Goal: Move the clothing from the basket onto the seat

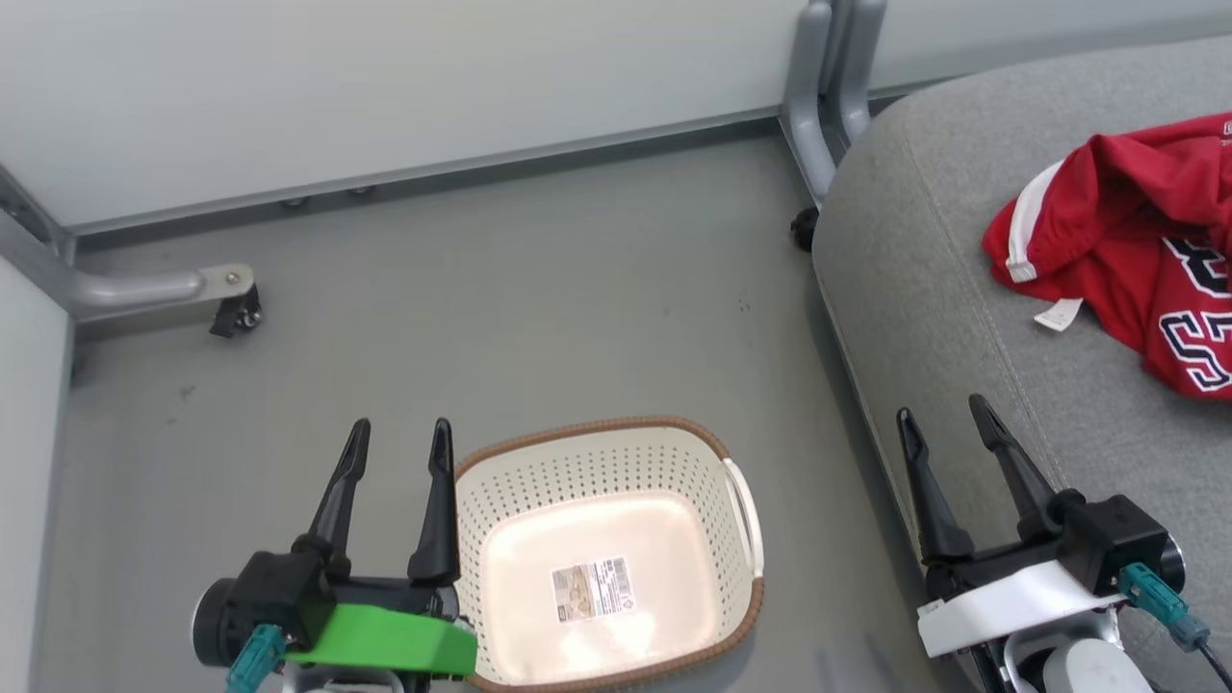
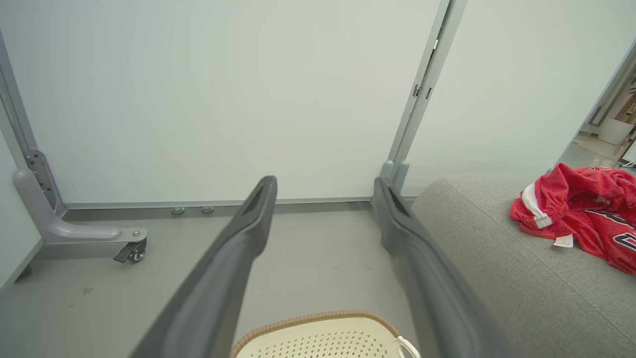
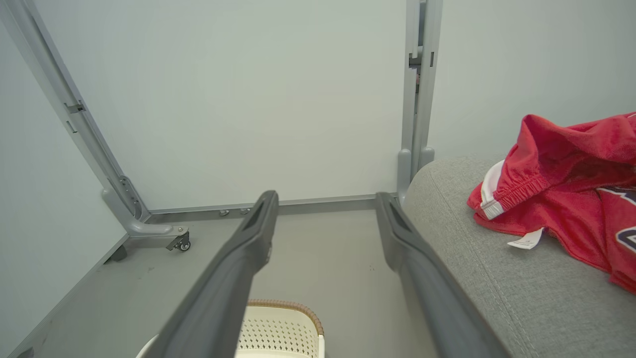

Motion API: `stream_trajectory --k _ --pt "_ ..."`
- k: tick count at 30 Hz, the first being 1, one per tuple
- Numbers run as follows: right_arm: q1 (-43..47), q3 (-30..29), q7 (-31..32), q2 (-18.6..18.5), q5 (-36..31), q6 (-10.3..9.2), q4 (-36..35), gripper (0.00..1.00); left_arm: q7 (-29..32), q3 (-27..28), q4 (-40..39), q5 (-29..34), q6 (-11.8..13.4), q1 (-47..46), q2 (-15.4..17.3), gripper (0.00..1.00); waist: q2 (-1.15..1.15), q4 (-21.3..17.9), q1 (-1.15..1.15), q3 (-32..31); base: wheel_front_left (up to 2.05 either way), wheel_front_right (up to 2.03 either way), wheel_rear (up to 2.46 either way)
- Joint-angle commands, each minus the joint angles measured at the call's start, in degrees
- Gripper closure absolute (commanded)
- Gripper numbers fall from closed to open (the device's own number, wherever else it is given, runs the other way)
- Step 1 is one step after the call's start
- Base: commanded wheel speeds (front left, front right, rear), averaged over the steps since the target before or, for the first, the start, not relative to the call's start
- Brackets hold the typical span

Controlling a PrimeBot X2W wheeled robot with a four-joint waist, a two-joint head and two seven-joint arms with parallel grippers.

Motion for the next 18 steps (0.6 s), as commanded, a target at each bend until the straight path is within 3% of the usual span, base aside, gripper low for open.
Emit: stream_trajectory --k 1,6,18 --pt "1.48 -0.03 -0.1 -0.19 0.0 -0.07 0.1 0.0 -0.03 0.71 -0.85 1.47 0.33 2.15 0.01 0.0 0.65 4.17 0.0 -5.75 0.0 0.0 0.0" --pt "3.52 -0.06 -0.1 -0.18 -1.07 -0.07 -0.6 0.0 -0.03 3.28 -3.66 2.56 1.08 6.72 0.01 0.0 0.65 4.5 0.0 -7.03 0.0 0.0 0.0" --pt "8.49 -1.28 -0.1 -0.16 -2.0 -0.07 -0.43 0.0 -0.03 5.93 -3.15 5.11 -0.55 12.48 0.01 0.0 0.65 4.78 0.0 -10.82 0.0 0.0 0.0"
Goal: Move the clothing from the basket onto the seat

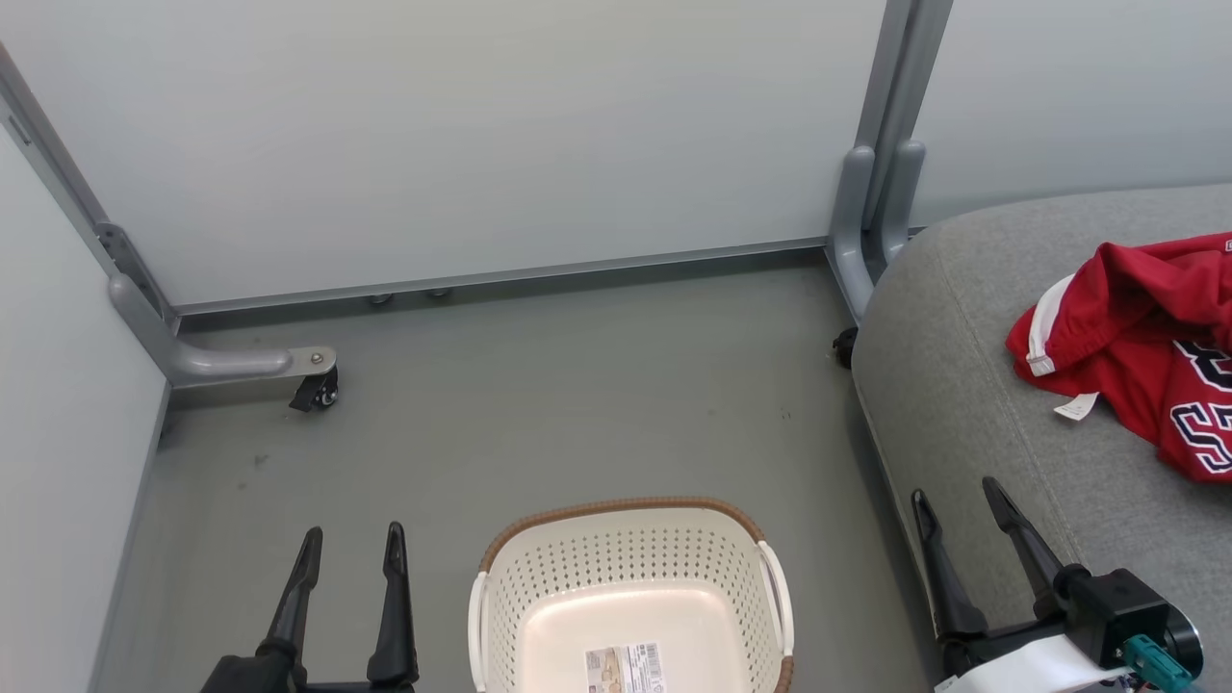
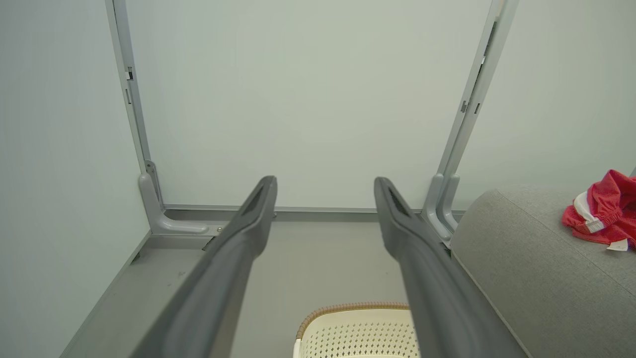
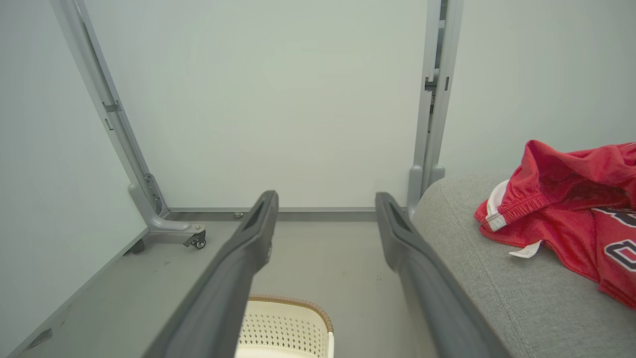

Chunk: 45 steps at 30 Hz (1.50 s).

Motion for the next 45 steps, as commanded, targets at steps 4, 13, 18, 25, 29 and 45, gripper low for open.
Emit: stream_trajectory --k 4,13,18,25,29,45 --pt "0.81 0.11 -0.1 -0.15 -0.32 -0.08 0.39 0.0 -0.03 0.38 0.59 0.42 -0.03 1.0 0.02 0.0 0.65 -0.25 0.0 -1.32 0.0 0.0 0.0" --pt "0.97 0.12 -0.1 -0.15 0.0 -0.08 0.55 0.0 -0.03 0.79 1.4 0.22 -0.07 1.04 0.01 0.0 0.65 -0.54 0.0 -1.72 0.0 0.0 0.0" --pt "1.2 -0.08 -0.1 -0.15 0.13 -0.08 0.52 0.0 -0.03 0.78 1.73 0.5 -0.1 1.04 0.01 0.0 0.65 -0.43 0.0 -1.56 0.0 0.0 0.0" --pt "0.41 0.2 0.02 0.13 0.27 0.0 1.5 1.0 0.01 0.72 2.64 0.02 -0.12 0.57 -0.01 1.0 0.0 -0.51 0.0 -1.47 0.0 0.0 0.0" --pt "0.4 0.26 0.49 0.19 3.17 0.0 2.44 1.0 0.48 0.83 3.58 -2.87 -0.22 0.21 0.07 1.0 0.01 -0.56 0.0 -1.38 0.0 0.0 0.0" --pt "-2.58 -0.44 4.0 -0.86 20.95 -0.01 4.71 1.0 4.02 2.33 6.13 -20.07 -1.39 -3.65 1.05 1.0 0.1 -0.84 0.0 -0.85 0.0 0.0 0.0"
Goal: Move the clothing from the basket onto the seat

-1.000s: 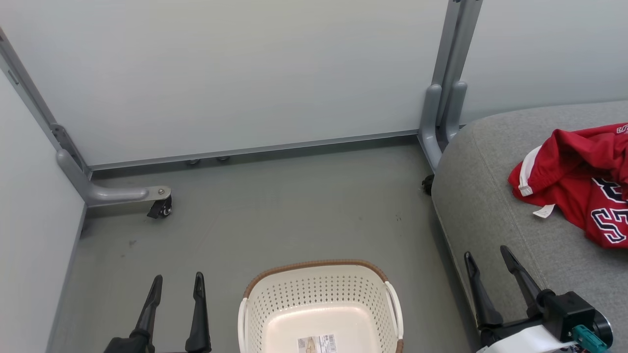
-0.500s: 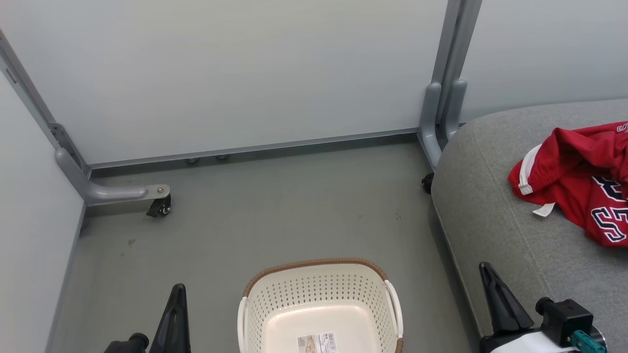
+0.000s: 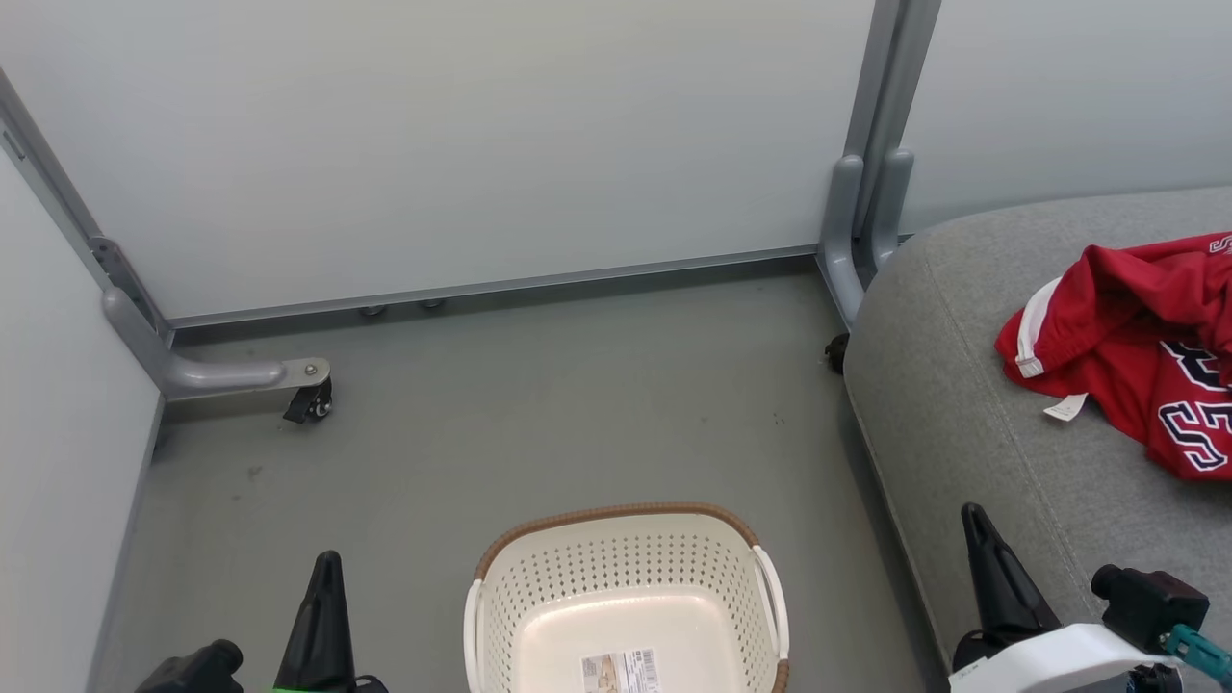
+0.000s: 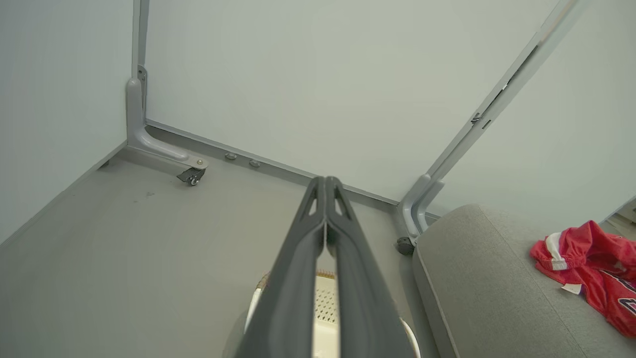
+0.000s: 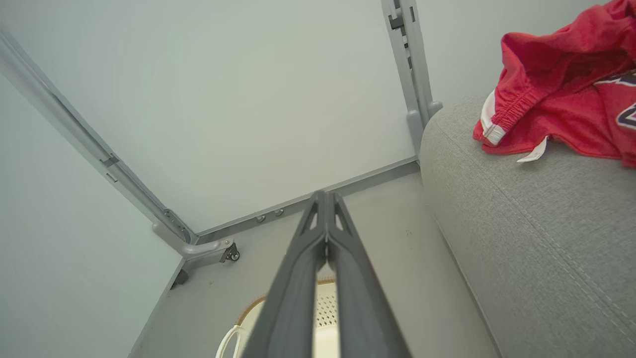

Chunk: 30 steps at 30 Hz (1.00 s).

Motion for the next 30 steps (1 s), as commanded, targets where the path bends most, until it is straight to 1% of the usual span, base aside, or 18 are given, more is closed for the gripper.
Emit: stream_trajectory --k 1,15,30 --pt "-1.81 -0.33 0.46 -0.55 2.63 -0.01 -0.44 1.0 0.48 0.48 -0.39 -2.47 -0.4 -2.26 0.63 1.0 0.1 -0.03 0.0 0.05 0.0 0.0 0.0" --pt "-3.84 -1.1 3.22 -1.03 15.23 -0.02 1.07 1.0 3.19 1.77 1.32 -14.75 -1.29 -4.98 1.09 1.0 0.17 -0.28 0.0 0.52 0.0 0.0 0.0" --pt "-5.65 -2.01 5.87 -1.29 26.55 -0.03 2.47 1.0 5.83 3.18 2.61 -25.7 -2.05 -7.28 1.34 1.0 0.24 -0.54 0.0 1.02 0.0 0.0 0.0"
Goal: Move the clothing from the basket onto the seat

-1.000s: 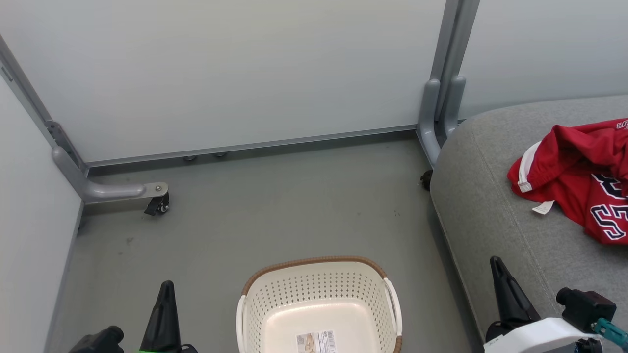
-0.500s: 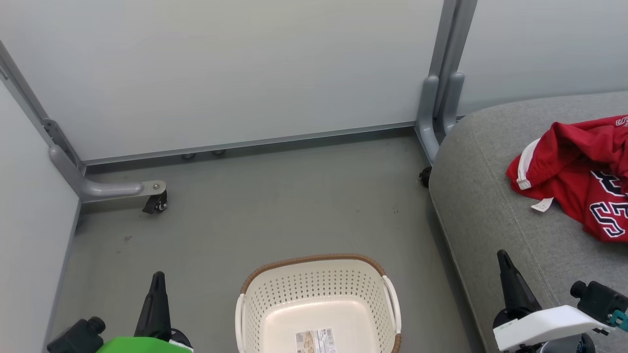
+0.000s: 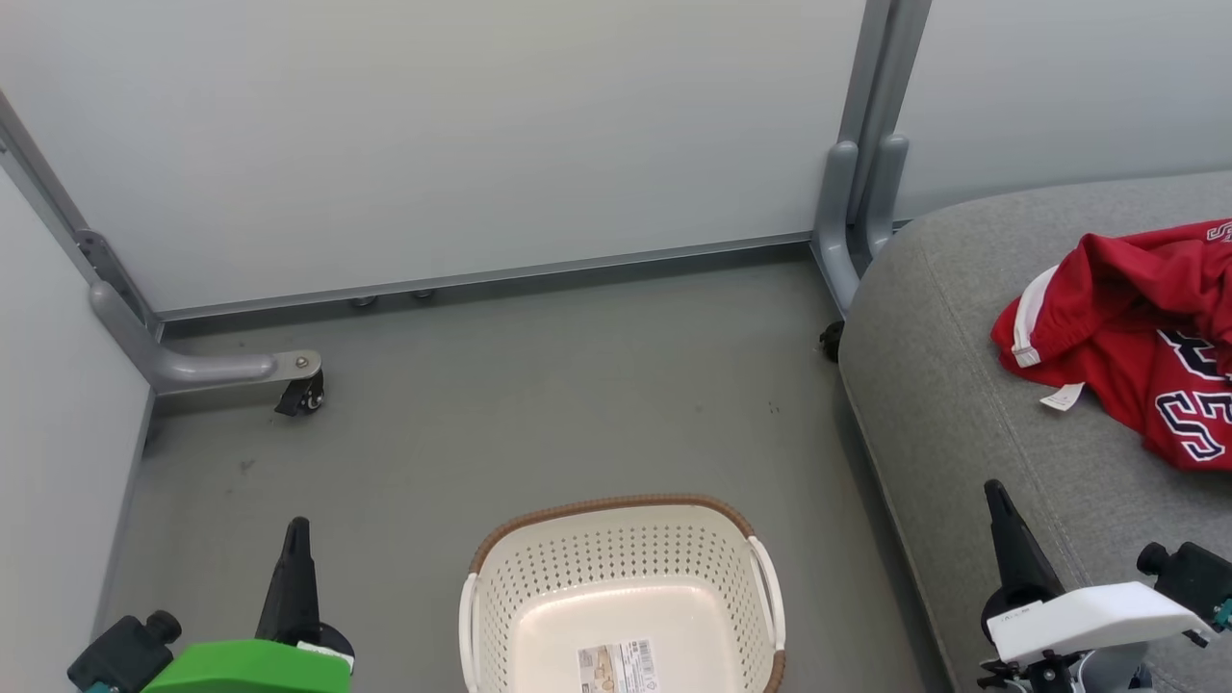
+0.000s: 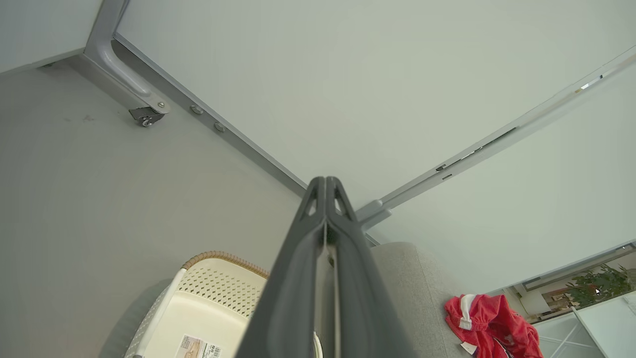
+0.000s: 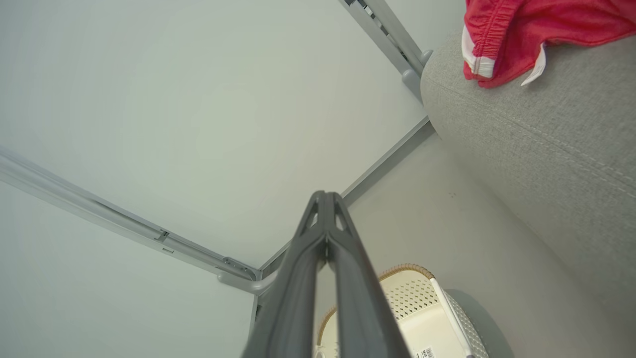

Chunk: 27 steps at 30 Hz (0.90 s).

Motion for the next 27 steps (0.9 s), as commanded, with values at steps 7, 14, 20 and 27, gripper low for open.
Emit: stream_trajectory --k 7,14,20,27 --pt "-2.25 -0.72 1.34 -0.49 5.93 -0.02 0.25 1.0 1.39 1.02 0.16 -5.73 -0.65 -2.71 0.52 1.0 0.28 -0.14 0.0 0.25 0.0 0.0 0.0" --pt "-3.0 -1.18 2.54 -0.53 10.4 -0.02 0.81 1.0 2.56 1.66 0.78 -10.13 -0.97 -3.67 0.54 1.0 0.32 -0.26 0.0 0.49 0.0 0.0 0.0" --pt "-3.61 -1.56 3.44 -0.55 13.9 -0.03 1.28 1.0 3.45 2.2 1.24 -13.5 -1.22 -4.4 0.55 1.0 0.35 -0.37 0.0 0.69 0.0 0.0 0.0" --pt "-4.13 -2.0 4.49 -0.55 17.73 -0.03 1.78 1.0 4.52 2.84 1.74 -17.22 -1.48 -5.32 0.55 1.0 0.38 -0.49 0.0 0.92 0.0 0.0 0.0"
